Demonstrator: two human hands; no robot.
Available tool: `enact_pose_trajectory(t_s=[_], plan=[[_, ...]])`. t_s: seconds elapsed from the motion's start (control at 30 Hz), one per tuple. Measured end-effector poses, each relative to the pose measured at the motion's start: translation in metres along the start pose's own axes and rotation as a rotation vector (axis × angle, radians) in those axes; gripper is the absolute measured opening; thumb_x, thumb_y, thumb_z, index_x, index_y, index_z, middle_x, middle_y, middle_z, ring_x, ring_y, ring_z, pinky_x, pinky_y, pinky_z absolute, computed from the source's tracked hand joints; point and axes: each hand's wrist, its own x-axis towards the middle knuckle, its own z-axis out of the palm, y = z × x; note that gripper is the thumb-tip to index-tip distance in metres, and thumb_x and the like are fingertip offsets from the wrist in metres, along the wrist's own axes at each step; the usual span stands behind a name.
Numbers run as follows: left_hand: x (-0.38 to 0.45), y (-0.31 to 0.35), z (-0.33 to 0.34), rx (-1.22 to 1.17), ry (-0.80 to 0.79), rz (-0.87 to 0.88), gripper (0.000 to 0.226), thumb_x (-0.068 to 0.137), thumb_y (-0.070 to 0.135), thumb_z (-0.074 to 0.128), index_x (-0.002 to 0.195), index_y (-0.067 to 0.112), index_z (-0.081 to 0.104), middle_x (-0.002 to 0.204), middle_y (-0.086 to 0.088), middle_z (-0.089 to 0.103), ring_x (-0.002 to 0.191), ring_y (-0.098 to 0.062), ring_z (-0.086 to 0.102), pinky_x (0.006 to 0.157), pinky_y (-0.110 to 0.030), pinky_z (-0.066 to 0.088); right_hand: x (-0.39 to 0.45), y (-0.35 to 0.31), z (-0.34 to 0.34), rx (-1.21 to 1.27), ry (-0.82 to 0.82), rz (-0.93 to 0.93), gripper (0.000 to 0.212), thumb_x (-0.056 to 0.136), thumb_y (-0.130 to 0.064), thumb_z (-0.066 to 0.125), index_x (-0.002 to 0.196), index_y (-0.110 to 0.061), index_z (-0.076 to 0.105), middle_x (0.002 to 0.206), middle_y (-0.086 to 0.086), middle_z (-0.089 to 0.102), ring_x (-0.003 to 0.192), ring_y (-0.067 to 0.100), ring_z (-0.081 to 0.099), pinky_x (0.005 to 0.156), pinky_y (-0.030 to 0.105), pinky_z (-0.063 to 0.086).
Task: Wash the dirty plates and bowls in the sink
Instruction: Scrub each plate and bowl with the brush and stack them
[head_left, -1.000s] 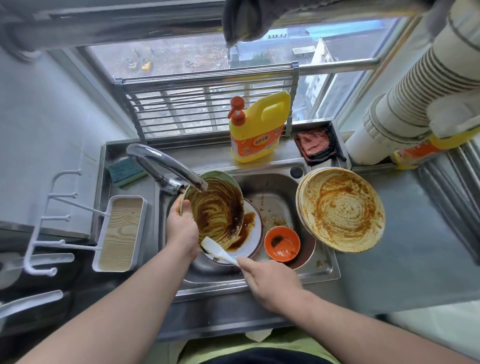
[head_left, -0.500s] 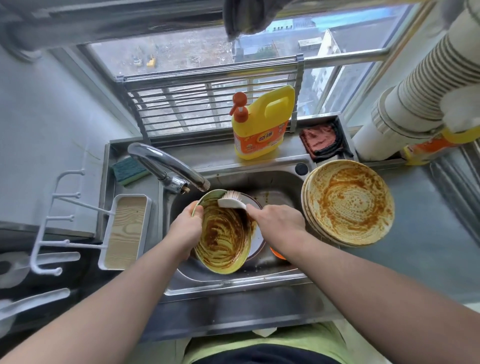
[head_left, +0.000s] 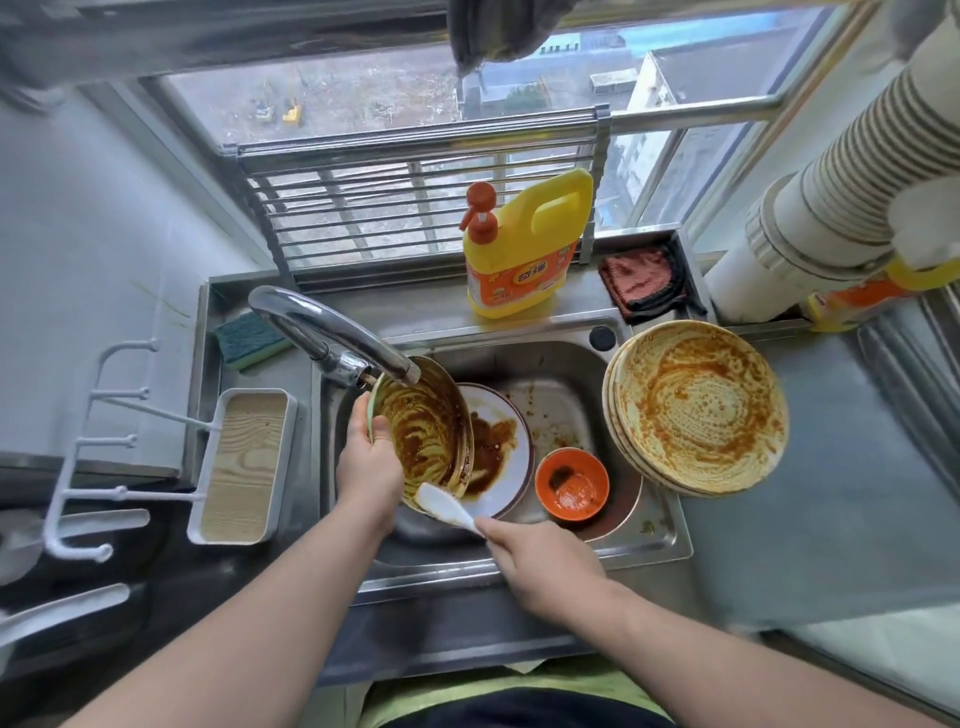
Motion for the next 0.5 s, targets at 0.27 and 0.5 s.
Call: enact_pose_trajectory(t_s=[0.27,0.5], plan=[[-0.012,-0.005,0.002,-0.083,0.046,-0.060,0.040,0.114,0.043,0.033,0.151,0.056,0.038,0.134,0.005,0.060,0.116,-0.021,0.060,0.105,-0.047,0.052,0.017,-0.018,-0.030,-0.057,-0.047,-0.016,0.043,0.108,-0.043,0.036,0.148,-0.056,0.045,0.131,-0.004,0.069,0.115,0.029,0.064,0.079,0.040,0.055],[-0.015,-0.008,-0.011,-0.071,-0.002,-0.071,0.037,0.113,0.044,0.035,0.147,0.055,0.045,0.133,0.003,0.063,0.119,-0.023,0.061,0.108,-0.050,0.052,0.054,0.016,-0.059,-0.084,0.050,0.217,0.038,0.108,-0.021,0.035,0.131,-0.039,0.060,0.099,-0.001,0.068,0.081,0.024,0.064,0.070,0.040,0.060]])
